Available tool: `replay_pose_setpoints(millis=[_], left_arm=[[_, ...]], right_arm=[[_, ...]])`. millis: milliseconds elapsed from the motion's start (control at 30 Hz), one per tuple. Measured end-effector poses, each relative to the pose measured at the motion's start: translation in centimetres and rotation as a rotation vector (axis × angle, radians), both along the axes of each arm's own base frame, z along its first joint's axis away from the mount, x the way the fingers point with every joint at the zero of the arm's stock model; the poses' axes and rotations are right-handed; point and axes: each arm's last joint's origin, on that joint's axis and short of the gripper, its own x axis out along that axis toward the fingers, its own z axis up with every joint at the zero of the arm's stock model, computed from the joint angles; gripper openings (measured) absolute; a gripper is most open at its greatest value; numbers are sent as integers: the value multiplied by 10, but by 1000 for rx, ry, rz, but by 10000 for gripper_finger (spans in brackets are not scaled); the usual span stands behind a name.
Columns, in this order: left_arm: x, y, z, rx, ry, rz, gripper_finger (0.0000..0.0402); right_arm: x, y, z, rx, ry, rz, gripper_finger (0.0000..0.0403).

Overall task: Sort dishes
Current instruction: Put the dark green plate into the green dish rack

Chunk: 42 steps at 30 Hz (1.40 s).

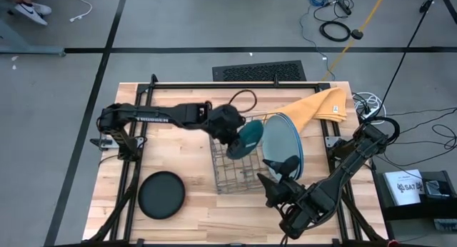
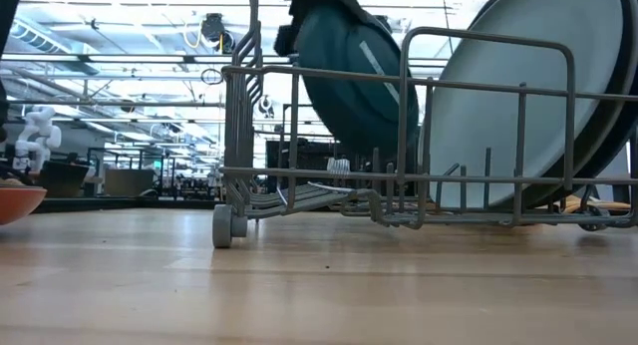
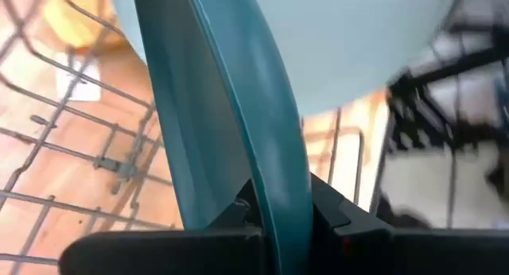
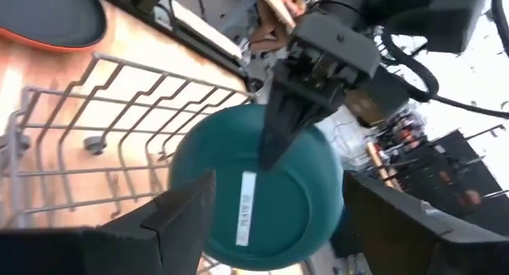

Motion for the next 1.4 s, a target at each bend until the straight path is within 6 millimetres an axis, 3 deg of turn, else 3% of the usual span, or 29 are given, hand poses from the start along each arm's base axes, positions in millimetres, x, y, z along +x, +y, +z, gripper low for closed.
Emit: replay_pose_setpoints(millis=[233, 367, 567, 867, 1033, 1400], left_arm=[[3, -34, 14, 19, -119, 264, 25], [3, -54, 23, 17, -220, 404, 25], [13, -83, 6, -13, -246, 555, 25], [45, -97, -34, -98, -293, 657, 25], [47, -99, -52, -106, -237, 738, 25], [37, -116, -25, -44, -266, 787, 25]], right_arm=[[-8, 6, 4, -159, -45, 6, 257], [-21, 10, 17, -231, -136, 7, 253], [-45, 6, 43, -161, -206, 41, 253], [-69, 0, 75, -60, -290, 76, 253], [-78, -1, 84, -17, -322, 93, 253], [-85, -1, 86, -59, -284, 121, 253]])
